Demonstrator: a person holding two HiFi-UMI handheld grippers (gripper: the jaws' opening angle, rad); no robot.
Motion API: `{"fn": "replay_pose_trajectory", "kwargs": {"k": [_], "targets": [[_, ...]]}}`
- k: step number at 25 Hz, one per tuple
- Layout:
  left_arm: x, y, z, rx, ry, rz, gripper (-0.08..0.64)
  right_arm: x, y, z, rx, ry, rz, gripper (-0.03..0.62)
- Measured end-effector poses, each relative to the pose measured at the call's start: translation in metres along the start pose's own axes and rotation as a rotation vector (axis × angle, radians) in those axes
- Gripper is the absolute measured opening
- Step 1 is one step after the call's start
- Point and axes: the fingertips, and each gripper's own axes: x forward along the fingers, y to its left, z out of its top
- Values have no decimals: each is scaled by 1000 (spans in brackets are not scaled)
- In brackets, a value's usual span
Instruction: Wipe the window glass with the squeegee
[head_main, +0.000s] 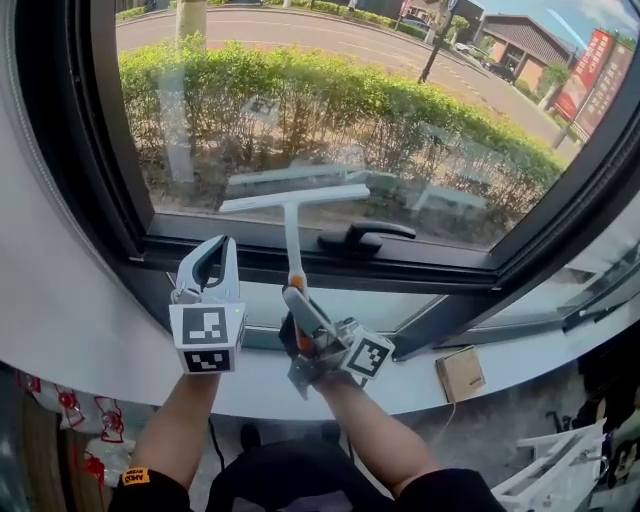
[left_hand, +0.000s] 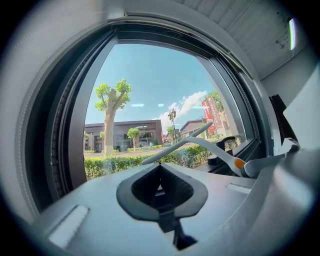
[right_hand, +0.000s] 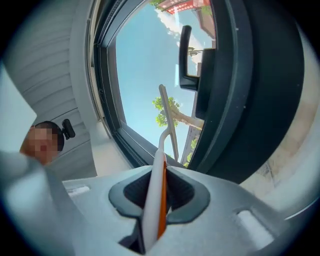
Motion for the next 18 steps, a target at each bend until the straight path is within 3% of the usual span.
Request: {"fn": "replay_pose_trajectory", "kwargs": {"k": [11,18], "targets": [[5,-15,-37,-1,68,-8,17,-17,-24,-11,42,17,-29,48],[5,-26,-4,1,-5,-16,17,-24,-2,-3,20,25,-12,43]]}}
